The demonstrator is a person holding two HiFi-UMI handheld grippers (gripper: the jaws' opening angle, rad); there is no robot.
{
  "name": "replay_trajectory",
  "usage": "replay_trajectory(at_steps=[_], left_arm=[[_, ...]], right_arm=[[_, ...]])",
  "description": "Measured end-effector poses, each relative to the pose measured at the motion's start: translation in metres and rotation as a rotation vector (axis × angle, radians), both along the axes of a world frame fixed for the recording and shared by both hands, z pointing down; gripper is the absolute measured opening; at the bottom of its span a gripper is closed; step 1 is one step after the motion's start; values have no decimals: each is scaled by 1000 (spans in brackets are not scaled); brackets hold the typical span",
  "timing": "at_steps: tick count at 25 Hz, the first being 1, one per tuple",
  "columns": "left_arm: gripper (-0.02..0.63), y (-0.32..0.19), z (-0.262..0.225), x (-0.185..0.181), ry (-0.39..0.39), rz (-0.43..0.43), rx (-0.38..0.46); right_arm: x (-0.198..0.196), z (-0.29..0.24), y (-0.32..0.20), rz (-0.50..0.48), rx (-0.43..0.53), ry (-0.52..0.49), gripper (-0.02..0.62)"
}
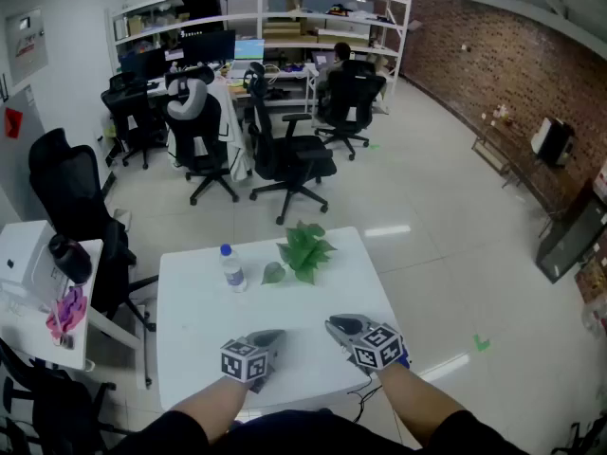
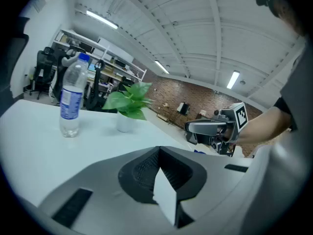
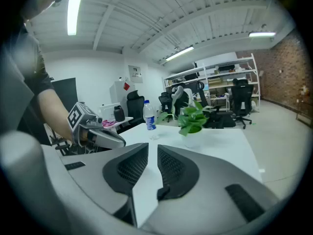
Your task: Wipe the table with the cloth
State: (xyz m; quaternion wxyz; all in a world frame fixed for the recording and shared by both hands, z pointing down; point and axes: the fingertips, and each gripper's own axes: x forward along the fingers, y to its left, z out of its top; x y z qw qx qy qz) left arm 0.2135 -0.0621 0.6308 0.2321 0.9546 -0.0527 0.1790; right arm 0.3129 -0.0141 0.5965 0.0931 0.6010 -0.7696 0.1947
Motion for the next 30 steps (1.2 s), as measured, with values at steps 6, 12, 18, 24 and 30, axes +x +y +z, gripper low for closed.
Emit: replay_trajectory(at_steps=[6,12,18,24,30], left_arm=[[-5,60,-1,56,23,135,-16],[-6,128,5,88,3,310,-22],[-5,164,12,103,-14,396,-30],[-5,169,21,101,-36,404,-35],[-5,154,21,90,-39,364,-43]], right_arm=[[73,22,78,-19,-111,202,175],[114,69,152,-42,-302,302,253],[131,117,176,19,-457,302,301],[134,148,181,41,-532,284,314],[116,154,180,-39,-559,291,179]])
